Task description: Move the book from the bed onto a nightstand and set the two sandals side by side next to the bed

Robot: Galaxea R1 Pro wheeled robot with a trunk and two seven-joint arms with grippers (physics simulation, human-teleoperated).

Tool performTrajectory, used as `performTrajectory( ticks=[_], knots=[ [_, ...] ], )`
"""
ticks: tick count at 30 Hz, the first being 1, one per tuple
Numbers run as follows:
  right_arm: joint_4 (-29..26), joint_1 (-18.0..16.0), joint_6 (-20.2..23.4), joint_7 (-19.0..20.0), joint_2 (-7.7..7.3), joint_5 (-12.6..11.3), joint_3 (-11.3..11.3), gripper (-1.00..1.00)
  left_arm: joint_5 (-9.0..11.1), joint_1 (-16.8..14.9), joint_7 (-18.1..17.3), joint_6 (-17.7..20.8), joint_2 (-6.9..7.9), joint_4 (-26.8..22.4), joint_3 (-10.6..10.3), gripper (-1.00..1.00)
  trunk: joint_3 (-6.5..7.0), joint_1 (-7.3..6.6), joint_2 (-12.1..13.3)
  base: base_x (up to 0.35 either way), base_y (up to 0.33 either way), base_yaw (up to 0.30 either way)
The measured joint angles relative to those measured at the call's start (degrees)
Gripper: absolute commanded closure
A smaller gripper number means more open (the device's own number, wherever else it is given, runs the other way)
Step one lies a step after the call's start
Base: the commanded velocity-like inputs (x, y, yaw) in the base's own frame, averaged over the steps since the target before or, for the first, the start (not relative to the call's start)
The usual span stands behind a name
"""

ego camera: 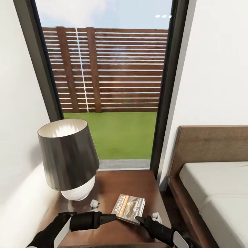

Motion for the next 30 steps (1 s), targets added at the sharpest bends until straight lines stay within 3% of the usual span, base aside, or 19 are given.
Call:
performTrajectory(
  ticks=[30],
  knots=[
    [0.0,0.0,0.0,0.0,0.0,0.0,0.0,1.0,0.0,0.0,0.1,0.0,0.0,0.0,0.0,-1.0,0.0,0.0,0.0,0.0,0.0,0.0]
  ],
)
